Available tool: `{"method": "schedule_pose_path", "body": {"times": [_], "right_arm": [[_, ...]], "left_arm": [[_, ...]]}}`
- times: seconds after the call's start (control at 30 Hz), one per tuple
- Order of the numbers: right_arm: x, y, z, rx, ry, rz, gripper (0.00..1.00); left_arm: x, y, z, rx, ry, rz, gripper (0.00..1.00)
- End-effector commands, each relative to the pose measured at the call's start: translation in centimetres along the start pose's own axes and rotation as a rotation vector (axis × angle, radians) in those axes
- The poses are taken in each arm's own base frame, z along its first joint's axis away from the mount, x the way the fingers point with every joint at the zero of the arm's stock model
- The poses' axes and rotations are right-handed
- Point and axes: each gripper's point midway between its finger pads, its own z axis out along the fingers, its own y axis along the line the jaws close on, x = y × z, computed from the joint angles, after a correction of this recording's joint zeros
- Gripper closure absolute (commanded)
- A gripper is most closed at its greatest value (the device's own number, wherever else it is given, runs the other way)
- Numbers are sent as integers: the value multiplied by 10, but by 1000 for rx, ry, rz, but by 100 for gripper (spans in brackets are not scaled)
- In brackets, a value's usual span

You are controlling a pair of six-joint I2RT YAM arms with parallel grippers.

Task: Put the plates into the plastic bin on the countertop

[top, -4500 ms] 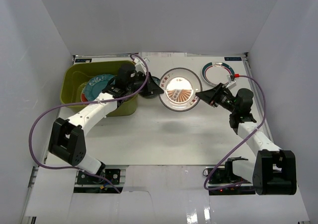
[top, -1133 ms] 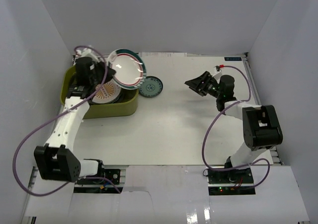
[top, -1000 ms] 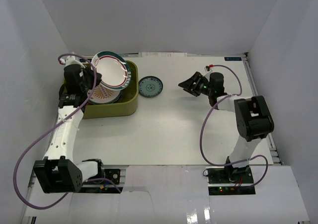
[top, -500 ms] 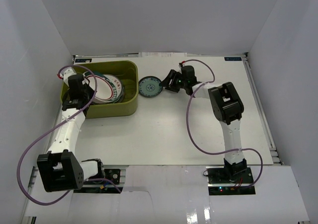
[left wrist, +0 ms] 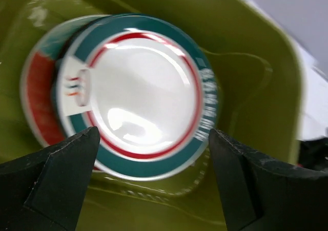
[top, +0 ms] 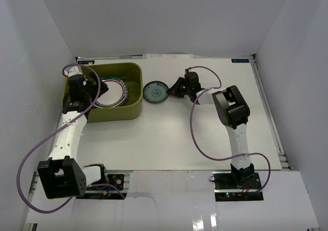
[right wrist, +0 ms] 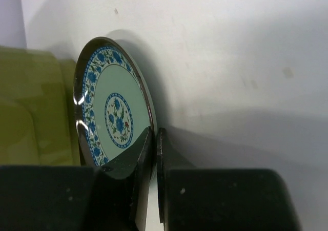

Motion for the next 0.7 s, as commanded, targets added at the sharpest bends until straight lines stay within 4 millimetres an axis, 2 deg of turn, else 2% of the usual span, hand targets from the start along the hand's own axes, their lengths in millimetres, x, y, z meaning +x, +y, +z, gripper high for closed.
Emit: {"method": "schedule_pose_path", "body": {"times": [0.0,0.03,0.07,0.1,0.17,0.2,0.27,0.3,0.33,0.37,0.4,0.47,0.5,0.53,0.57,0.6,0.63,0.67], "right_arm": [[-14,-3,-30,36,-72,-12,92],[-34,16,-47,15,-132,-35,92],[-33,11,-58,28,-146,-60,92],[-56,32,-81,-5,-216,-84,92],[-65,38,-105,-15,-265,-119,92],[-84,59,-128,-46,-331,-145,92],[-96,77,-149,-66,-382,-190,92],[-104,99,-166,-108,-417,-211,92],[-107,111,-173,-130,-430,-223,92],[-109,122,-179,-151,-442,-236,92],[-111,144,-189,-189,-462,-259,92],[-109,169,-194,-241,-462,-278,92],[-103,195,-193,-295,-446,-299,92],[-98,204,-190,-310,-429,-308,92],[-80,218,-179,-334,-393,-321,92],[-74,228,-174,-349,-385,-328,92],[-73,246,-172,-378,-385,-341,92],[-56,262,-165,-405,-352,-352,92]], "left_arm": [[-28,-66,-32,319,-13,27,2],[-34,-75,-38,355,-14,20,2],[-38,-81,-43,381,-16,18,2],[-41,-89,-51,422,-16,15,2],[-58,-104,-72,491,-63,13,2],[-61,-114,-84,550,-65,18,2],[-76,-134,-114,674,-112,21,2],[-78,-149,-135,774,-99,32,2],[-76,-156,-143,821,-84,34,2],[-84,-165,-157,882,-103,44,2],[-85,-172,-167,929,-100,49,2],[-88,-185,-192,1034,-100,70,2],[-91,-192,-205,1071,-111,87,2],[-93,-195,-213,1095,-114,97,2],[-94,-199,-219,1114,-120,110,2],[-99,-203,-228,1132,-137,122,2],[-101,-205,-233,1146,-143,131,2],[-101,-208,-239,1165,-143,143,2]]}}
